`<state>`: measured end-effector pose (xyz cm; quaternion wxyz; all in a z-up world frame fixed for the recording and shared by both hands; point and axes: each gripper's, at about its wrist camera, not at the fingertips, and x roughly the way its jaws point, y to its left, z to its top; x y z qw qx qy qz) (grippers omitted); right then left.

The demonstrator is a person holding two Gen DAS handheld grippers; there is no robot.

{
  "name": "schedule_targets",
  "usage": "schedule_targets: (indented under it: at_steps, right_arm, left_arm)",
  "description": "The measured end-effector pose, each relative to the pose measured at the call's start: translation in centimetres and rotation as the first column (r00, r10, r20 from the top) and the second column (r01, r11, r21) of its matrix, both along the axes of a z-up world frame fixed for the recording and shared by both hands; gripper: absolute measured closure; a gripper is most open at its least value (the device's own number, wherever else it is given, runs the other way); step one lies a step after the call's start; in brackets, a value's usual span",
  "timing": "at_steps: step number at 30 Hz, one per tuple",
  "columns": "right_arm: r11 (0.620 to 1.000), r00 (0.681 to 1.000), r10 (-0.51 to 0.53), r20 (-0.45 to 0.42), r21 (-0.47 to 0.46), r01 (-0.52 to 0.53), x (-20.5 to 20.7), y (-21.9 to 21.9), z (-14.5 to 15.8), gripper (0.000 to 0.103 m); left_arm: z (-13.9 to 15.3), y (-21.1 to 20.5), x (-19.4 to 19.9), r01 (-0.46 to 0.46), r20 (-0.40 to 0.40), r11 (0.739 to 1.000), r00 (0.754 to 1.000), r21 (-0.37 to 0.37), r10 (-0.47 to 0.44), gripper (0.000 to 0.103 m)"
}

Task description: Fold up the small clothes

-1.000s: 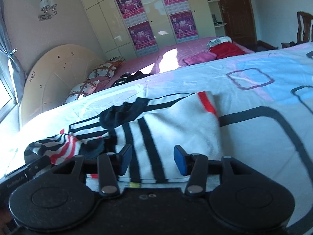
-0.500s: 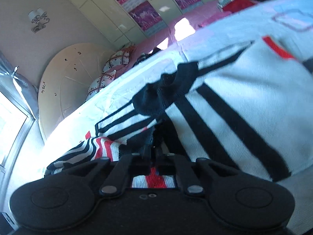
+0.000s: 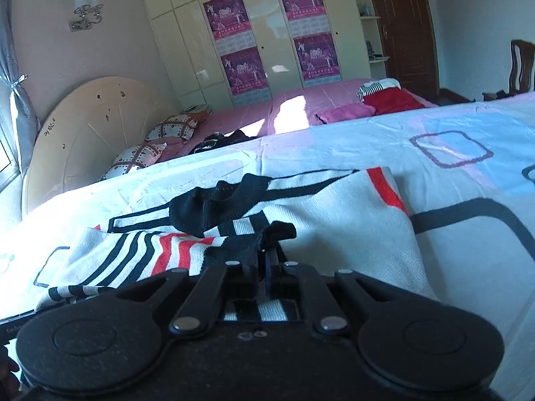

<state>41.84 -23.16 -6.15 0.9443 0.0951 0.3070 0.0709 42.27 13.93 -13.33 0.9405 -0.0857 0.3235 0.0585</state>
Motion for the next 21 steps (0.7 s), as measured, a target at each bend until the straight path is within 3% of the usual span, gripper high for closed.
schedule_targets:
  at_steps: [3,5,9,11,14,17,21]
  right_arm:
    - [0.995,0.995,-0.065,-0.076,-0.081,0.059,1.3,-0.8,-1.9,0.098]
    - [0.995,0.989,-0.083,-0.119,-0.070,0.075,1.8,-1.8,-2.9,0.098]
    - [0.986,0.988,-0.144,-0.053,-0.096,0.138,0.3,-2.9,-1.3,0.086]
    - [0.990,0.991,-0.130,-0.030,-0.053,0.129,-0.4,-3.6,-0.6,0.086]
    - [0.994,0.996,-0.088,-0.010,-0.060,0.087,-0.9,-3.1,-0.1,0.086]
    - [0.996,0.998,-0.069,0.000,-0.056,0.069,-0.8,-2.6,0.4,0.083]
    - [0.996,0.998,-0.059,0.006,-0.062,0.059,-0.6,-2.2,0.6,0.084]
  left_arm:
    - [0.5,-0.2,1.0,0.017,-0.025,1.000,1.000,0.019,-0.017,0.045]
    - [1.0,-0.2,1.0,0.042,-0.042,0.999,0.998,0.022,-0.041,0.045]
    - [2.0,1.0,-0.9,0.060,-0.043,0.997,0.997,0.045,-0.058,0.045]
    - [2.8,1.5,-1.6,0.053,-0.014,0.998,0.999,0.032,-0.053,0.046]
    - [4.0,1.0,-1.5,0.068,0.038,0.997,0.997,0.021,-0.069,0.046]
    - [5.2,1.0,-0.2,0.057,0.090,0.996,0.995,-0.071,-0.051,0.047]
    - [5.9,0.7,-0.5,0.047,0.137,0.994,0.990,-0.104,-0.032,0.047]
